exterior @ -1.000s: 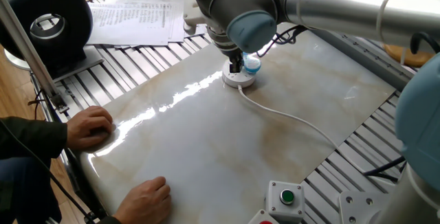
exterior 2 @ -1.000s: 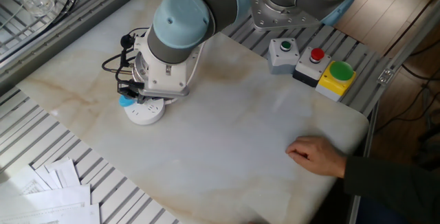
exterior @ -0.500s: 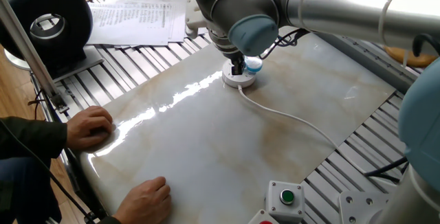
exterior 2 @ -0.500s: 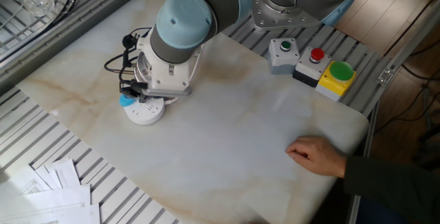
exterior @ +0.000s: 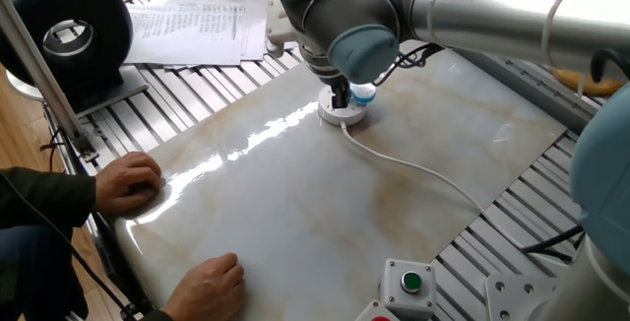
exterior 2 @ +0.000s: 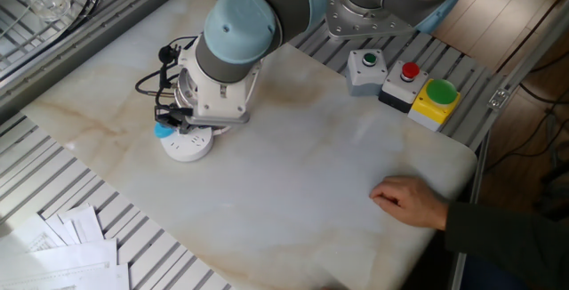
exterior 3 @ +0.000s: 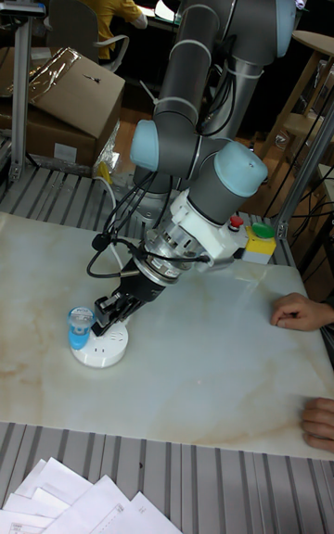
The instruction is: Turn off the power strip by pressing the button
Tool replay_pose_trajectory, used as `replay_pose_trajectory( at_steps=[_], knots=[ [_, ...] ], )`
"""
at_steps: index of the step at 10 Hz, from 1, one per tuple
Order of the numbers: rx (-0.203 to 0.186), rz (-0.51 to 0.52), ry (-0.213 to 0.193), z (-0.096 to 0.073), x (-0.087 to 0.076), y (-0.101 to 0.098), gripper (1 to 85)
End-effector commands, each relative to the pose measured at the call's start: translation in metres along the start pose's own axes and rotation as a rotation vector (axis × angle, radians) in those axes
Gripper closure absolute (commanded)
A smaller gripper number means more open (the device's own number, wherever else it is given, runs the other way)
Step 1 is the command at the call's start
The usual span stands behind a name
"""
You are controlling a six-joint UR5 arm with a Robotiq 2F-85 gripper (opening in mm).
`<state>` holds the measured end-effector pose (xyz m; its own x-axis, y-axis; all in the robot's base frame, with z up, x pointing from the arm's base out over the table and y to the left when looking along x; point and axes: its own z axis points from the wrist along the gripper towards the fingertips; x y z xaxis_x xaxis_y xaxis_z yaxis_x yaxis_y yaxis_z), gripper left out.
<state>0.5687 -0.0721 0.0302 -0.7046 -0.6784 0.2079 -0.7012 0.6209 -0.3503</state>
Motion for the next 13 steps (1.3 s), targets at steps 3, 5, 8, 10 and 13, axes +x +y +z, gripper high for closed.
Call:
replay_pose_trajectory(
  at_steps=[3, 5, 8, 10, 13],
  knots=[
    [-0.015, 0.010, -0.010, 0.007, -0.003, 0.005, 84.7],
    [-0.003, 0.017, 0.010, 0.001, -0.002, 0.009, 84.7],
    [0.002, 0.037, 0.069, -0.065, -0.003, 0.007, 84.7],
    [-0.096, 0.153, 0.032, -0.095, 0.001, 0.009, 84.7],
    [-0.304, 0.495, -0.089, -0.134, -0.021, 0.041, 84.7]
  ],
)
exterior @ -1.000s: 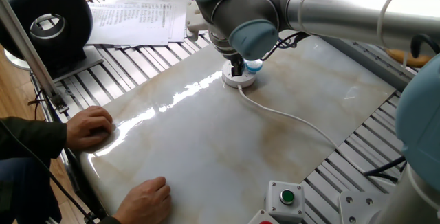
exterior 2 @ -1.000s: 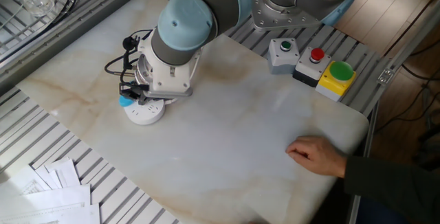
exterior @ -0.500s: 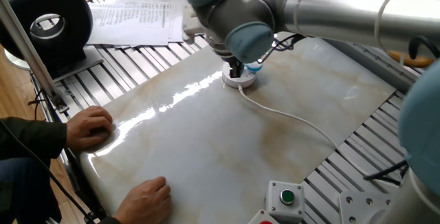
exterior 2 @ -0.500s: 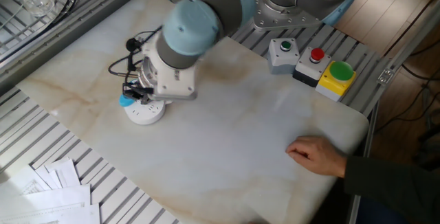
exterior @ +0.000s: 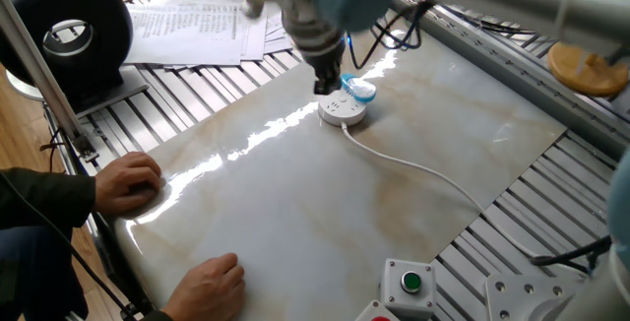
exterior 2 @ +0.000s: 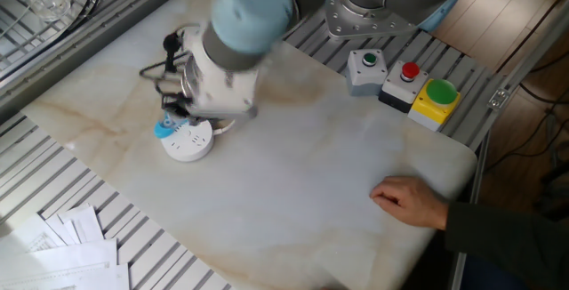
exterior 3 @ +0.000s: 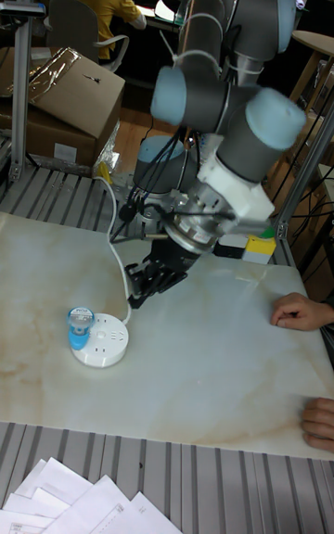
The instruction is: Turn off the power strip by pressing the button
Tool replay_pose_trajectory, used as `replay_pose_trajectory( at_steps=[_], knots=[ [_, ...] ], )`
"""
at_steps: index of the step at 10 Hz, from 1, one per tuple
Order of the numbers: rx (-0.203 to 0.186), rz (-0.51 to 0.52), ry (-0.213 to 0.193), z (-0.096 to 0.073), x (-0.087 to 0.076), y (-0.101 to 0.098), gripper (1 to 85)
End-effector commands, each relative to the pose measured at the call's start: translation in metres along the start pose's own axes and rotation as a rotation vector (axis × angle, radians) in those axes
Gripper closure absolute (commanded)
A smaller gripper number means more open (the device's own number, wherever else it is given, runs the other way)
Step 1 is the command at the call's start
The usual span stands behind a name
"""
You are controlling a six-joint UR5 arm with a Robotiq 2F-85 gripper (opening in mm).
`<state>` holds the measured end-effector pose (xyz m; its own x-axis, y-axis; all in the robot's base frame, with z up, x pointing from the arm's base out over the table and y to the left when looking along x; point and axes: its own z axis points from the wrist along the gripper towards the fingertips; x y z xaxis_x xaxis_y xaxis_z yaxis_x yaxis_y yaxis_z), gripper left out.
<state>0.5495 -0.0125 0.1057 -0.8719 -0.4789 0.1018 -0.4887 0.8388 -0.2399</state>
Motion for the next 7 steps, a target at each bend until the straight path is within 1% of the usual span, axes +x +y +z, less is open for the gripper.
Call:
replay_pose_trajectory(
  at_steps=[1, 2, 3, 5, 7],
  knots=[
    [-0.149, 0.235, -0.087, -0.040, -0.009, 0.024, 84.7],
    [-0.170, 0.267, -0.110, -0.044, -0.014, 0.029, 84.7],
    [-0.173, 0.287, -0.141, -0.047, -0.020, 0.028, 84.7],
    [-0.182, 0.306, -0.157, -0.055, -0.020, 0.030, 84.7],
    [-0.182, 0.294, -0.163, -0.058, -0.019, 0.031, 84.7]
  ],
)
